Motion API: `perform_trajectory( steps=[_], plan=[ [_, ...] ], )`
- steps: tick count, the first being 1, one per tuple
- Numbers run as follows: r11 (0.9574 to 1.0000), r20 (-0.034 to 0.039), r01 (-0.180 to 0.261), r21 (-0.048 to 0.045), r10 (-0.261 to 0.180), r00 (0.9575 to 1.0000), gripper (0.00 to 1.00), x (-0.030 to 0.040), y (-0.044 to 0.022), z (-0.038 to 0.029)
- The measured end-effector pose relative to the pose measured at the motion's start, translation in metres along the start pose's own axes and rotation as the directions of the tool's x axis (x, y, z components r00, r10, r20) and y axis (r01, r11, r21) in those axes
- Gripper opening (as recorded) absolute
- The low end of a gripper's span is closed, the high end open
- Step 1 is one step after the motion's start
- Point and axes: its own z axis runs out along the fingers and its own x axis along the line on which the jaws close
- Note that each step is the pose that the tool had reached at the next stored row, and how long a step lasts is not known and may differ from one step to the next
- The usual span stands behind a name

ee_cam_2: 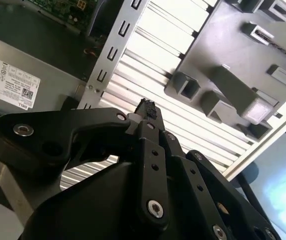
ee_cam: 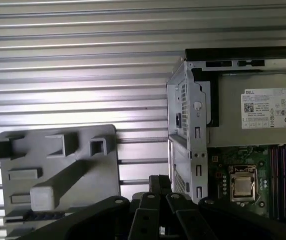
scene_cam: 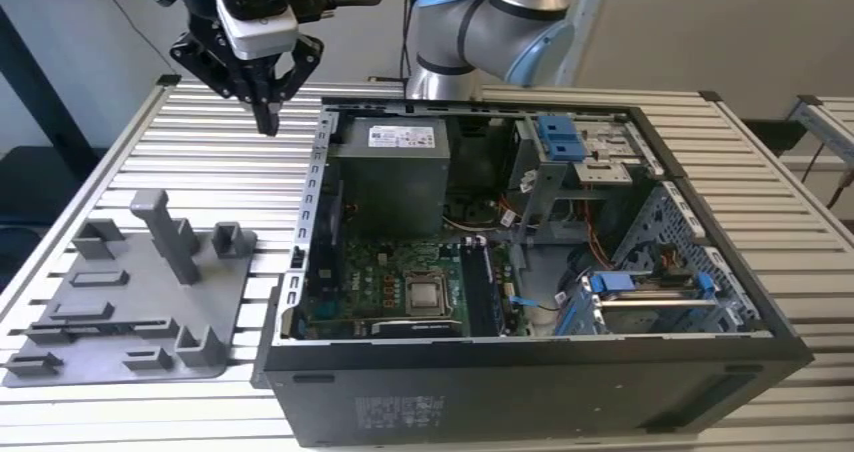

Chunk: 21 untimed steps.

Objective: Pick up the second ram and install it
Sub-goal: 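Reach for the second ram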

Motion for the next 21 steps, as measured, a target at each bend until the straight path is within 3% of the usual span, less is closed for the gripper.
perform_trajectory(
  steps=[11,21],
  plan=[
    [1.0,-0.0012,0.002,0.0,-0.002,1.0,0.11,0.0381,-0.0021,0.0002],
    [1.0,-0.0013,0.004,0.0,-0.004,1.0,0.11,0.0799,-0.0044,0.0001]
  ],
)
